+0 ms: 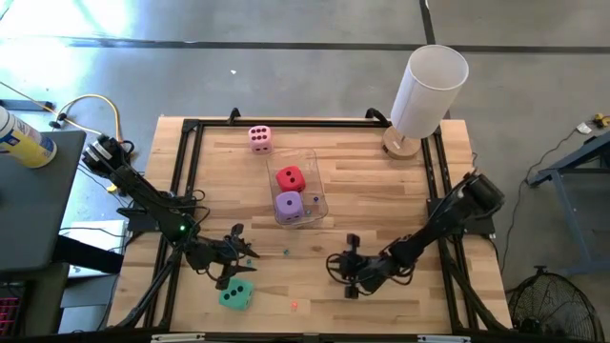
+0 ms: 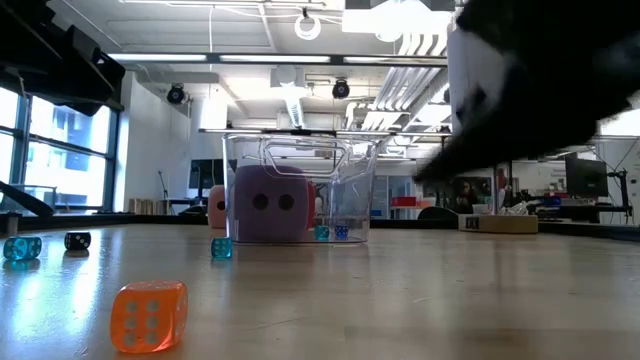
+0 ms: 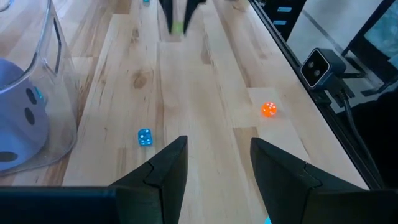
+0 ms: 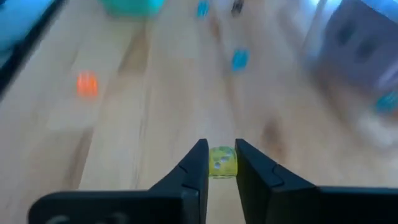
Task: Pick & Place Dice
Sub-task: Put the small light green die into the transparent bin
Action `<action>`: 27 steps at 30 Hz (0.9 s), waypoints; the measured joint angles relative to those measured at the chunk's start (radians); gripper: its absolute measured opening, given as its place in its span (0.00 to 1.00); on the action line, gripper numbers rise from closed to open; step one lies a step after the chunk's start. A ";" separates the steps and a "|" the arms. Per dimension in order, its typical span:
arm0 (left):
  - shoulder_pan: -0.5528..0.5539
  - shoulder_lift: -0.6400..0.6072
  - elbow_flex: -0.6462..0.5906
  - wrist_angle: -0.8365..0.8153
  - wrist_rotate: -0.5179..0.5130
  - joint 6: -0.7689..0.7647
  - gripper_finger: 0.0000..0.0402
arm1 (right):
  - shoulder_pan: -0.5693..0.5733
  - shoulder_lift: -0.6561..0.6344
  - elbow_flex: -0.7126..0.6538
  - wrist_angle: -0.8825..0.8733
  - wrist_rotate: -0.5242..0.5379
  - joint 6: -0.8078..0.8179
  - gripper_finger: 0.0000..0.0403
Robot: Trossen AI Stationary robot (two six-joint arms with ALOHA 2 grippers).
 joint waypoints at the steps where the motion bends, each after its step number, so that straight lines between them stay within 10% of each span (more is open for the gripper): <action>1: 0.000 0.000 0.000 0.000 0.000 0.000 0.42 | -0.006 -0.012 0.008 0.003 0.017 -0.035 0.10; 13: 0.000 0.000 0.000 0.000 0.000 0.000 0.42 | -0.236 -0.091 0.166 0.055 0.045 -0.399 0.11; 27: 0.000 0.000 0.000 0.000 0.000 0.003 0.42 | -0.427 -0.091 0.172 -0.131 -0.029 -0.085 0.32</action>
